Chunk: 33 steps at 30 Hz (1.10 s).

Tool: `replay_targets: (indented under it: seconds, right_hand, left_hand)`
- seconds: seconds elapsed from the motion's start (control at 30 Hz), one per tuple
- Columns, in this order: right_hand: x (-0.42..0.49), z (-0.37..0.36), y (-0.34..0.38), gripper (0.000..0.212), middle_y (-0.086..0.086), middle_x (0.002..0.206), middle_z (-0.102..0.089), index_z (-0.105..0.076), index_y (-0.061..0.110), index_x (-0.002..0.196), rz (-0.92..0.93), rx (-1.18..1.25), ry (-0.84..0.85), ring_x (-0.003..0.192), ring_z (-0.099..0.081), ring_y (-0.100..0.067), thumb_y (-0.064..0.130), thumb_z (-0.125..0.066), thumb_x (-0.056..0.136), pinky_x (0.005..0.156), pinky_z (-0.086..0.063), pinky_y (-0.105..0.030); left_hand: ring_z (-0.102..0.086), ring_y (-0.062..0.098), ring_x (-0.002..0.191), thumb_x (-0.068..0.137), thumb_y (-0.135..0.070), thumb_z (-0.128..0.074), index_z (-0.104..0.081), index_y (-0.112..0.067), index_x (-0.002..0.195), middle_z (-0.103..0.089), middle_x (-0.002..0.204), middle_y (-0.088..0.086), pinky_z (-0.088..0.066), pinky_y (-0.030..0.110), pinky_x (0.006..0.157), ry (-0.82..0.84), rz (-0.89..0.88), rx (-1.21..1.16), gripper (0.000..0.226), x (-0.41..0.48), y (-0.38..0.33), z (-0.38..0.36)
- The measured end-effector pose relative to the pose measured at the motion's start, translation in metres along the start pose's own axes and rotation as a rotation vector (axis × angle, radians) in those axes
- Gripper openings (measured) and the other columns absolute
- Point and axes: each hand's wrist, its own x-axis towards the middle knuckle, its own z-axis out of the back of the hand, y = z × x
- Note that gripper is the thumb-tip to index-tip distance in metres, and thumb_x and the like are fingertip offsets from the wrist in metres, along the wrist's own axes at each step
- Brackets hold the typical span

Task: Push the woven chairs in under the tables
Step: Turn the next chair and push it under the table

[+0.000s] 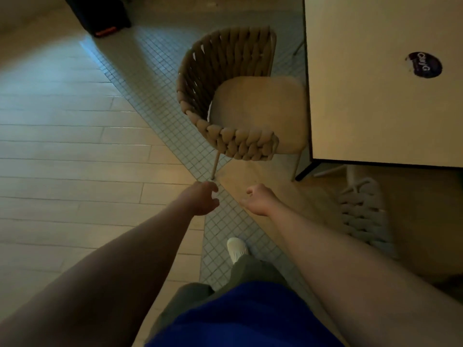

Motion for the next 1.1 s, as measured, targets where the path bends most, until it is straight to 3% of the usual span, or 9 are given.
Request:
replay_targets:
  seconds: [0.27,0.37,0.47,0.63,0.77,0.83,0.97,1.1]
  right_hand:
    - [0.08,0.006,0.109,0.063,-0.013,0.144,-0.051,-0.047,0.005,0.14,-0.095,0.218,-0.081,0.129,-0.05,-0.028,0.043,-0.062,0.092,0.101,-0.043,-0.035]
    - [0.113,0.0,0.148,0.057,-0.013,0.139,-0.056,-0.049,0.003,0.138,-0.148,0.352,-0.163,0.125,-0.054,-0.026,0.04,-0.06,0.095,0.093,-0.043,-0.029]
    - [0.149,-0.016,0.191,0.07,-0.009,0.143,-0.053,-0.041,0.007,0.147,-0.206,0.523,-0.196,0.123,-0.056,-0.023,0.047,-0.059,0.093,0.086,-0.042,-0.025]
    - [0.192,-0.046,0.258,0.08,-0.005,0.146,-0.05,-0.04,0.015,0.148,-0.31,0.849,-0.311,0.129,-0.049,-0.024,0.057,-0.062,0.083,0.092,-0.043,-0.03]
    - [0.221,-0.049,0.302,0.078,-0.006,0.138,-0.055,-0.044,0.014,0.144,-0.397,1.053,-0.348,0.121,-0.053,-0.025,0.061,-0.058,0.083,0.089,-0.048,-0.035]
    - [0.24,-0.05,0.318,0.083,-0.007,0.14,-0.053,-0.04,0.016,0.147,-0.425,1.218,-0.382,0.123,-0.053,-0.026,0.063,-0.061,0.081,0.094,-0.049,-0.04]
    - [0.289,-0.047,0.346,0.093,-0.01,0.137,-0.055,-0.037,0.016,0.148,-0.472,1.498,-0.367,0.118,-0.057,-0.028,0.07,-0.062,0.077,0.087,-0.052,-0.038]
    - [0.337,-0.04,0.378,0.083,-0.013,0.138,-0.056,-0.038,0.015,0.146,-0.539,1.739,-0.348,0.119,-0.059,-0.03,0.067,-0.059,0.084,0.099,-0.049,-0.047]
  left_hand:
    - [-0.06,0.025,0.12,0.095,-0.033,-0.063,-0.053,-0.021,0.141,-0.058,0.137,0.008,-0.05,0.043,0.105,-0.008,-0.15,0.121,0.048,0.095,0.055,0.124]
    - [-0.059,0.025,0.122,0.096,-0.036,-0.062,-0.052,-0.022,0.142,-0.057,0.139,0.009,-0.049,0.044,0.106,-0.007,-0.229,0.218,0.049,0.144,0.08,0.168]
    - [-0.056,0.027,0.127,0.096,-0.039,-0.062,-0.052,-0.022,0.142,-0.055,0.143,0.01,-0.047,0.045,0.107,0.006,-0.308,0.319,0.05,0.186,0.111,0.209]
    - [-0.058,0.027,0.125,0.094,-0.041,-0.064,-0.053,-0.023,0.142,-0.056,0.143,0.011,-0.048,0.044,0.108,0.048,-0.398,0.413,0.053,0.237,0.153,0.277]
    - [-0.057,0.027,0.127,0.094,-0.041,-0.064,-0.051,-0.024,0.144,-0.055,0.144,0.01,-0.047,0.044,0.109,0.069,-0.502,0.454,0.054,0.277,0.156,0.317]
    - [-0.057,0.026,0.128,0.095,-0.034,-0.065,-0.052,-0.022,0.144,-0.056,0.144,0.009,-0.046,0.039,0.108,0.083,-0.594,0.453,0.052,0.298,0.149,0.334]
    - [-0.055,0.026,0.131,0.097,-0.021,-0.062,-0.061,-0.015,0.137,-0.06,0.139,0.007,-0.044,0.036,0.106,0.165,-0.753,0.531,0.041,0.345,0.132,0.364]
    - [-0.056,0.025,0.128,0.096,-0.023,-0.063,-0.061,-0.013,0.135,-0.06,0.14,0.007,-0.045,0.037,0.106,0.18,-0.771,0.53,0.04,0.4,0.122,0.399]
